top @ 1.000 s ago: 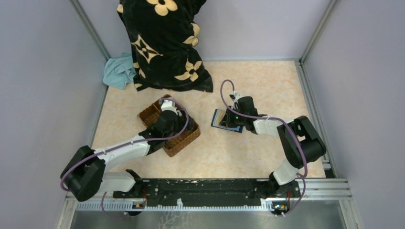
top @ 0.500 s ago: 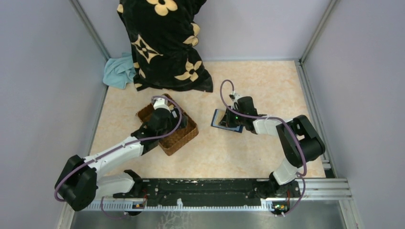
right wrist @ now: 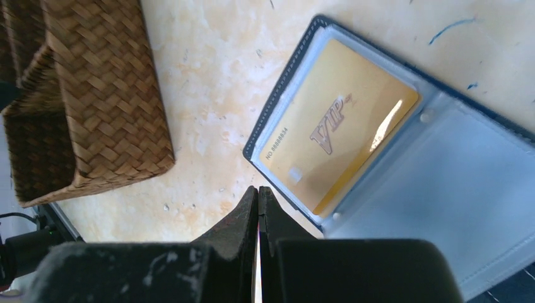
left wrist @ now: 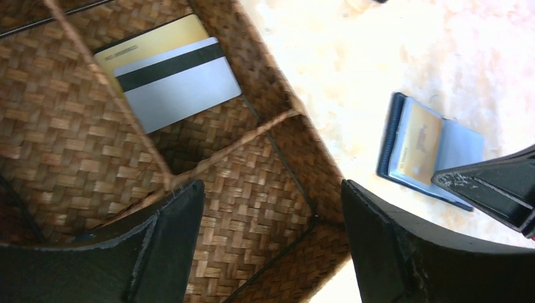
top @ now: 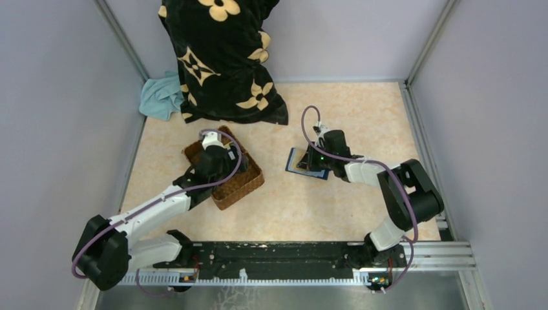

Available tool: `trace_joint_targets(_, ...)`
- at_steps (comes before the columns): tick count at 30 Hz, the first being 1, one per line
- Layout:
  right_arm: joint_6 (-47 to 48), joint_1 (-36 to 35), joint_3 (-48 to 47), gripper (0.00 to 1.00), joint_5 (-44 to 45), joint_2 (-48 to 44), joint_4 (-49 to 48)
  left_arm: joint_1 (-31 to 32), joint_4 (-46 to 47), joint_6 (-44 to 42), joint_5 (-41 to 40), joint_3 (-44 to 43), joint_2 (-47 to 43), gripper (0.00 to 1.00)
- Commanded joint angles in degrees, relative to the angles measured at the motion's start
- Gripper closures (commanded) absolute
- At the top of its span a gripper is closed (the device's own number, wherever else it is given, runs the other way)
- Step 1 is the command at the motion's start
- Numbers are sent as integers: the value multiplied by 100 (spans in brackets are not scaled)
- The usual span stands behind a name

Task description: Take the credit cards out of the card holder

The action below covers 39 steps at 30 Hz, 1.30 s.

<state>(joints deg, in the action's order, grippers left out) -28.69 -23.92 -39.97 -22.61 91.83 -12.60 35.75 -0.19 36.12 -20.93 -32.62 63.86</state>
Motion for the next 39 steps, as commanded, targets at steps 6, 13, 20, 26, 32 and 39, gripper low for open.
trace_joint_targets(6, -64, 46, 269, 100, 235, -722, -321, 413, 1174, -382, 878, -1207, 1178, 17)
trace_joint_targets(13, -394, 167, 907, 100, 1025, -1613, -301, 453, 1133, -290, 1975, -2778, 3017, 14)
trace_joint_targets(20, -230, 362, 782, 100, 978, -1678, 83, 459, 708, -494, 2388, -3998, 4460, 13)
trace_joint_targets(26, -684, 366, 1282, 100, 747, -1489, -590, 460, 933, -483, 2413, -4687, 5371, 17)
trace_joint_targets(32, -784, 362, 1311, 100, 723, -1280, -759, 459, 1129, -542, 2727, -4946, 5938, 21)
trace_joint_targets(39, -753, 440, 1281, 100, 749, -1220, -727, 502, 1194, -383, 2916, -4602, 6008, 23)
